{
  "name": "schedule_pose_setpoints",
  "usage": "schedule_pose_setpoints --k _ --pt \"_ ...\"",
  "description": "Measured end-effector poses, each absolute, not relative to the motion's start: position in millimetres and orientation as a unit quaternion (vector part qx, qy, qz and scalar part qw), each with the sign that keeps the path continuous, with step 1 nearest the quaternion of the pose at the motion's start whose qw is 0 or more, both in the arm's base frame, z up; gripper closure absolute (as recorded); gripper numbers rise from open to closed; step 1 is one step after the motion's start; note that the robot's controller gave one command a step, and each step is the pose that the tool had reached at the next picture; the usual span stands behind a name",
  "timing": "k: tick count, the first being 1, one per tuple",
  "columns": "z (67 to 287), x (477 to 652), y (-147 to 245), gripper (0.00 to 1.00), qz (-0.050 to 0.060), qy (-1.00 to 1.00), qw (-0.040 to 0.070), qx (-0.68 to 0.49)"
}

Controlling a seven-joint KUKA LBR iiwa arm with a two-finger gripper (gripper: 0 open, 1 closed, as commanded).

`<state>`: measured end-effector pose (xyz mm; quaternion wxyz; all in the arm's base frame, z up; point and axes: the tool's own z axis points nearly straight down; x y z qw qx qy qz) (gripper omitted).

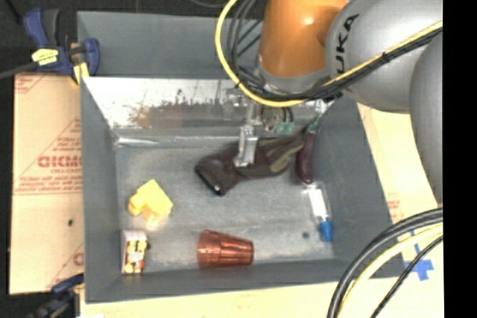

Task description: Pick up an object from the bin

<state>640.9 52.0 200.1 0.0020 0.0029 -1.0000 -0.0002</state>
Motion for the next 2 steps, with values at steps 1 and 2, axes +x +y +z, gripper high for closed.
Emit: schedule_pose_setpoints --k 1,2 --pt "205.3 642.4 52.0 0.0 -0.001 -1.0 -0.002 0.003" --pt "166.2 617.4 51.2 0.0 -0.001 -0.999 -0.003 -0.039"
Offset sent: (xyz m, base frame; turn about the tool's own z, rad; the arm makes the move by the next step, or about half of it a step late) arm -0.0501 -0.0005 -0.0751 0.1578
